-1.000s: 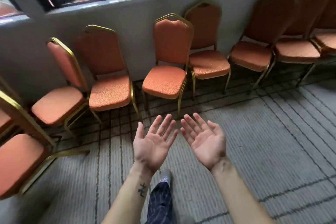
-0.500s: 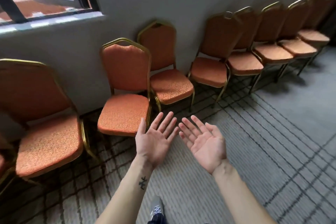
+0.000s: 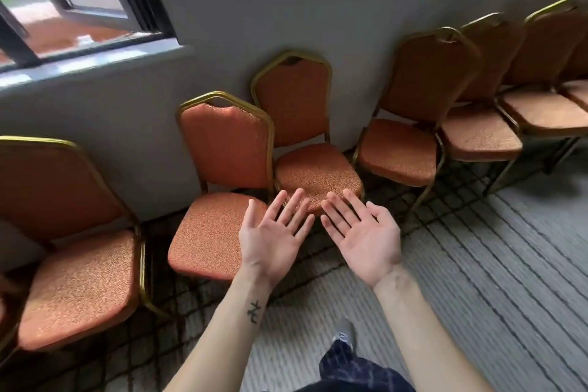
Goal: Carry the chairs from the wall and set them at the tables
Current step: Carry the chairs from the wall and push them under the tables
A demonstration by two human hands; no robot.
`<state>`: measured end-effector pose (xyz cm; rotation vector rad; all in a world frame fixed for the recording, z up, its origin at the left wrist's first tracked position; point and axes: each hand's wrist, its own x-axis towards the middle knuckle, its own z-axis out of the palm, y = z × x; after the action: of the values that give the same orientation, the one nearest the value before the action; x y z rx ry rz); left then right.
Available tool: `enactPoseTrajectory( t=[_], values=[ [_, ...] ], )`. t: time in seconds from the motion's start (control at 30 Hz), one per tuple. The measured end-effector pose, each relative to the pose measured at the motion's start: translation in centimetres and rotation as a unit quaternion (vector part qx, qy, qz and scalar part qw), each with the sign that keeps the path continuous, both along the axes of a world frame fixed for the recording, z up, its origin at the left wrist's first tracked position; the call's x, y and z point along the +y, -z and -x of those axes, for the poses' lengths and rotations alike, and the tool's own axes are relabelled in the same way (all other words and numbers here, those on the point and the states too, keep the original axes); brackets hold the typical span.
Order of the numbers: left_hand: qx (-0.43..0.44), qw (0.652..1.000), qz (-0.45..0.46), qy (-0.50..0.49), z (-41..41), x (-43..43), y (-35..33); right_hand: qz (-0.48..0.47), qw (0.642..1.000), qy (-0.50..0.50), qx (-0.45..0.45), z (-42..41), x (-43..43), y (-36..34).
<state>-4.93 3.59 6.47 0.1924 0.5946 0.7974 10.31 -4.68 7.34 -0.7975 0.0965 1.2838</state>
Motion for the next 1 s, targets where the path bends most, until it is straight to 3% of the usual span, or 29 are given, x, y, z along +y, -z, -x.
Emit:
enactPoseTrajectory(
  t=[0.27,0.53,0.77,1.0],
  values=[
    [0.025,0.994,-0.027,-0.102,-5.4,8.4,-2.2,-0.002,0.993,-0.118,0.011,-6.3,12.1,-1.2],
    [0.071,0.986,-0.023,-0.147,-8.2,19.8,-1.2,0.005,0.986,-0.167,0.009,-9.7,25.0,-0.4],
    [0.043,0.983,-0.019,-0.180,-10.3,31.5,-1.1,-0.018,0.978,-0.206,-0.033,-12.2,36.8,-2.1],
    [0.036,0.977,0.004,-0.212,-11.6,37.6,-0.4,-0.023,0.970,-0.241,-0.022,-13.8,44.9,-1.2]
  ],
)
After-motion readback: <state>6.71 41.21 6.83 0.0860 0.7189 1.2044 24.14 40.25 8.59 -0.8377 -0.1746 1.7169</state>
